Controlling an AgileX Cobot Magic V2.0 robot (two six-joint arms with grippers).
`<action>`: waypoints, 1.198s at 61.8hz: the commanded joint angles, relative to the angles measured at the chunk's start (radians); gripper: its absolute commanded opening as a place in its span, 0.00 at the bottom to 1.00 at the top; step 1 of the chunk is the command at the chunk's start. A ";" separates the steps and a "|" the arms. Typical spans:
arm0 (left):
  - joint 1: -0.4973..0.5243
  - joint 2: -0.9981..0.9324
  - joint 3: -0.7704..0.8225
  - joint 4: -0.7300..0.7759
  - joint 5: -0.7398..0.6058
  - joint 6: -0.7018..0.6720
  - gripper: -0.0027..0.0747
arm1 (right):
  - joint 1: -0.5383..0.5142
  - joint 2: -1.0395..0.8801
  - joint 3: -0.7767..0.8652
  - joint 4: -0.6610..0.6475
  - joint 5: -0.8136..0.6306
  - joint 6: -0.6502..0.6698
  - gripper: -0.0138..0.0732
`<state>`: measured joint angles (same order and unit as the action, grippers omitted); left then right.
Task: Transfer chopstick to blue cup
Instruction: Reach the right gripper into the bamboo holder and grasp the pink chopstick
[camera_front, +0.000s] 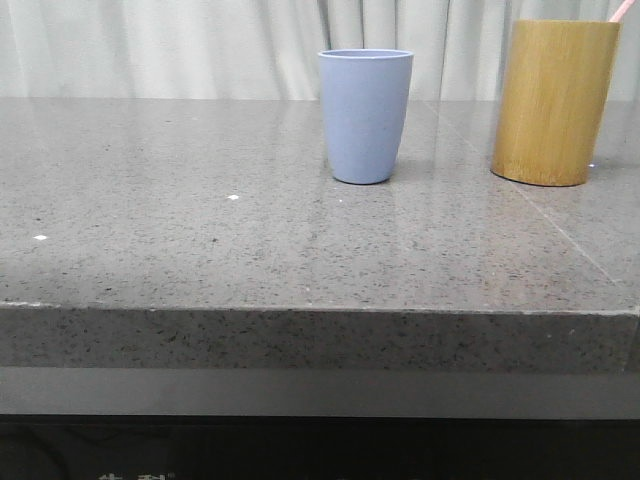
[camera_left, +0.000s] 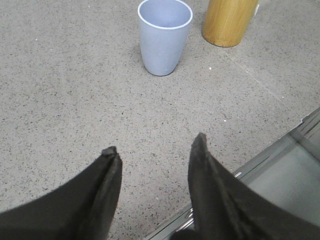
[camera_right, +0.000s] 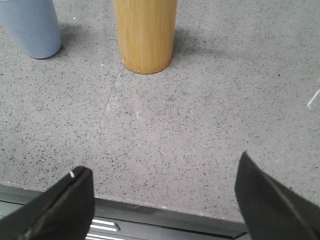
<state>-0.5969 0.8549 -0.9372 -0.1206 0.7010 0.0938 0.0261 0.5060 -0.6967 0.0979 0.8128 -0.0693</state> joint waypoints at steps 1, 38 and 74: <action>-0.002 -0.014 -0.022 -0.017 -0.095 -0.008 0.44 | -0.002 0.011 -0.037 0.005 -0.054 -0.010 0.84; -0.002 0.083 -0.022 -0.017 -0.106 -0.008 0.44 | -0.004 0.144 -0.191 -0.158 -0.021 0.283 0.84; -0.002 0.025 -0.022 0.015 -0.103 -0.006 0.44 | -0.148 0.630 -0.606 0.038 -0.010 0.159 0.84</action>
<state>-0.5969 0.9063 -0.9300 -0.0908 0.6713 0.0938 -0.0817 1.0995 -1.2378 0.0413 0.8571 0.1719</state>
